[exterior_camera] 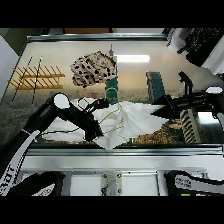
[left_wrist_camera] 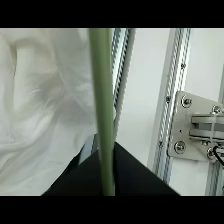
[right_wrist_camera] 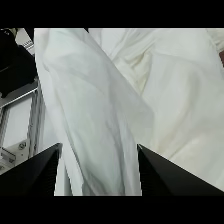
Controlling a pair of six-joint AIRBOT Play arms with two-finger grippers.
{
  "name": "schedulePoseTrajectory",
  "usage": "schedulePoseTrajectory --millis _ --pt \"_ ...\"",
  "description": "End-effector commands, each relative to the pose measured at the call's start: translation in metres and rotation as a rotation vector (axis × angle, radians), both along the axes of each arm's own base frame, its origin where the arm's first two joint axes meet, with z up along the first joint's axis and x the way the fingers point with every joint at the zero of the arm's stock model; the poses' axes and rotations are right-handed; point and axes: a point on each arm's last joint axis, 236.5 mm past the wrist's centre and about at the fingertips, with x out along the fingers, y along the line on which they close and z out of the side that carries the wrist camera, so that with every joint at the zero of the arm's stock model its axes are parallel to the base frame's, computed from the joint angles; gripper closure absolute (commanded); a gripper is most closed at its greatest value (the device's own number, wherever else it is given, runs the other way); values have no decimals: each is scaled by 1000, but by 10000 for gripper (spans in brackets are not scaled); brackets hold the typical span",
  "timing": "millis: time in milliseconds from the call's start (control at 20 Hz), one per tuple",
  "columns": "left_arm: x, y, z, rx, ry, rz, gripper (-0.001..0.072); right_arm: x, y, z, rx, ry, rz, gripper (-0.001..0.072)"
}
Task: Fold the clothes and pants, and hang the long-sleeved shirts on hangers.
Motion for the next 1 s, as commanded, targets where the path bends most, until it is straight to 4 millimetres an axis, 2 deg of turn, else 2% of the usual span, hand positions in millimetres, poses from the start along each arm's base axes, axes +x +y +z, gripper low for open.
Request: schedulePoseTrajectory --millis 0,350,400,450,500,950 --pt "1 -1 0 -2 -2 1 698 -3 5 0 0 3 17 200" --pt "0 0 0 -2 -2 0 698 -5 11 0 0 1 35 201" --pt "0 0 0 -2 -2 0 698 -5 10 0 0 2 36 281" --pt "0 0 0 -2 -2 0 698 -6 10 0 1 2 37 570" --pt "0 0 0 -2 -2 0 698 -5 10 0 1 -2 38 699" --pt "0 0 0 -1 1 -2 698 -5 10 1 5 -27 43 700"
